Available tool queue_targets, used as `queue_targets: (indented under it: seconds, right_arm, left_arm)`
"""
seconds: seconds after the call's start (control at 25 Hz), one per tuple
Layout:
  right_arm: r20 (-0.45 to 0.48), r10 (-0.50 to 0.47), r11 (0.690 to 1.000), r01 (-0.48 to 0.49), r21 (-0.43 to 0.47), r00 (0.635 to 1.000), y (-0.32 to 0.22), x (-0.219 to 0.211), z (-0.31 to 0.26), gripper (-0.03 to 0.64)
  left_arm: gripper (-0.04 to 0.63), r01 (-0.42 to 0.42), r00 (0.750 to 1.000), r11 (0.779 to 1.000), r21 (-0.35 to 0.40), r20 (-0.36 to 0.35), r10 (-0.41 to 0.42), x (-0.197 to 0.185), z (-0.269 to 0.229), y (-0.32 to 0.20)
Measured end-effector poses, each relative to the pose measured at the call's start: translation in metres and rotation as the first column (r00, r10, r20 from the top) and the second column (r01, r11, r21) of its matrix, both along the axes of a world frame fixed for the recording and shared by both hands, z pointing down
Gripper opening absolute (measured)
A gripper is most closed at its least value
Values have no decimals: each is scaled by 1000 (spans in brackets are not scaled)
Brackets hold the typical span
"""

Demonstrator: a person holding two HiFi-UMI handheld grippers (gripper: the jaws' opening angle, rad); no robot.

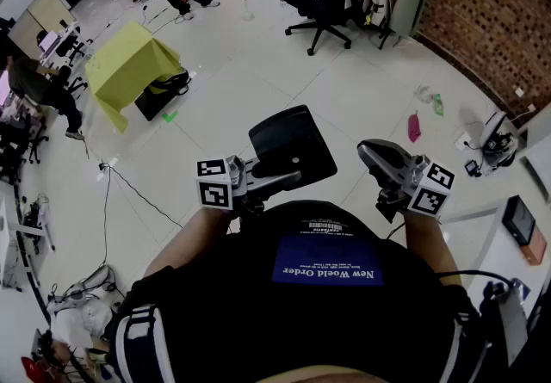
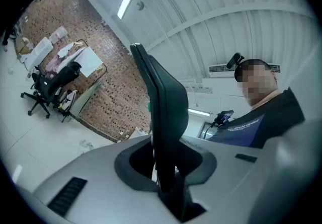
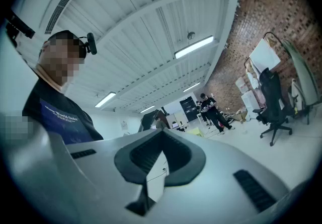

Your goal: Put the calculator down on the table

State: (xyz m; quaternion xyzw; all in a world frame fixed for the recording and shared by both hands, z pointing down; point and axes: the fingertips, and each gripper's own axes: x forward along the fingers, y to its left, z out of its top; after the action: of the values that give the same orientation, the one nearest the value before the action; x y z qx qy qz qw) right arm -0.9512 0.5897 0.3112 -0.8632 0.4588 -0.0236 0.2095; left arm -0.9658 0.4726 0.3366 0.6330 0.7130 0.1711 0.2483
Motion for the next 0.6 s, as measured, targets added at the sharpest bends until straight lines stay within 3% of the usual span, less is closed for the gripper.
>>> queue_targets:
  seconds: [0.28,0.6]
  right_arm:
    - [9,17,1000,-17,6,1000,22,16,7,-12]
    - [16,20,999,-19,-30,1000,-21,83,8,-12]
  left_arm:
    - [77,-20,1000,1000,6,12,20,11,9,20]
    - [75,-23,999,999,-30,24,24,77,15,-21]
